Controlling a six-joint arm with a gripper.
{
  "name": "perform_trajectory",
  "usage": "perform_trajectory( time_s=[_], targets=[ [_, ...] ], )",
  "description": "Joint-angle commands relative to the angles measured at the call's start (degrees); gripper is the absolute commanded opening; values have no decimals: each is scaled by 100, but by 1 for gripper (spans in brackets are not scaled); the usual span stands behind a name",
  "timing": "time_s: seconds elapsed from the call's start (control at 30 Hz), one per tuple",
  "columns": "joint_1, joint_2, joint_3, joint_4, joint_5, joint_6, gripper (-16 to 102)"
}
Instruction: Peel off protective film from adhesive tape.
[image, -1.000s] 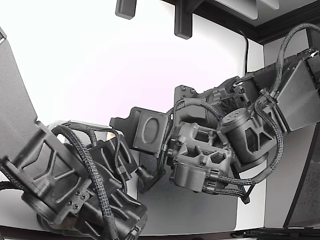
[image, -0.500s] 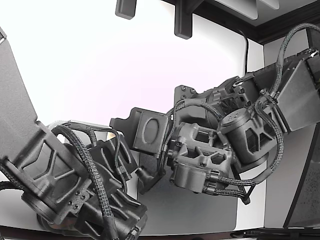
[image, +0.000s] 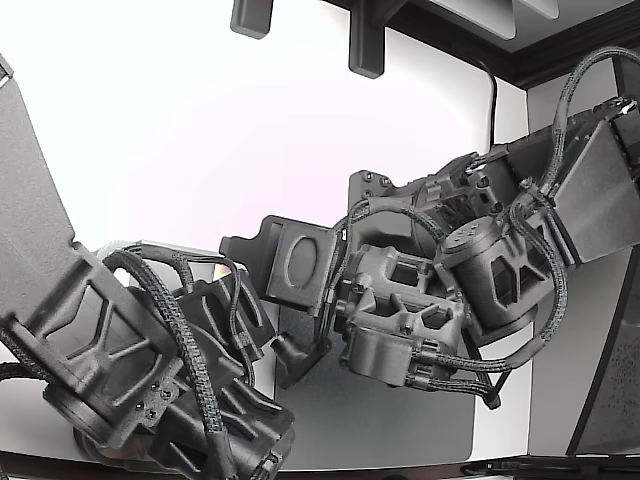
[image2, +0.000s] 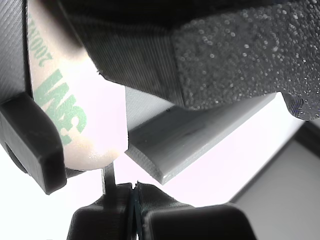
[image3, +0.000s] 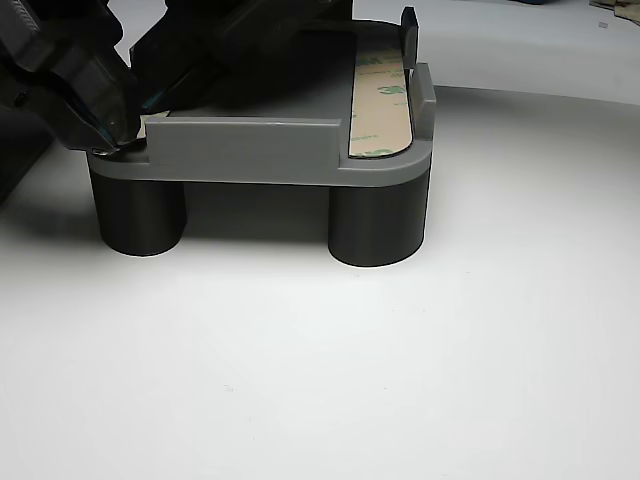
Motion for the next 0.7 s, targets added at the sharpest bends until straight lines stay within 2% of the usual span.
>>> perform_trajectory(
  time_s=[0.0,0.67],
  targets=[
    [-9,105,-176,-18,-9,35,-10],
    [18,132,-176,132,-62,167,-10]
  ],
)
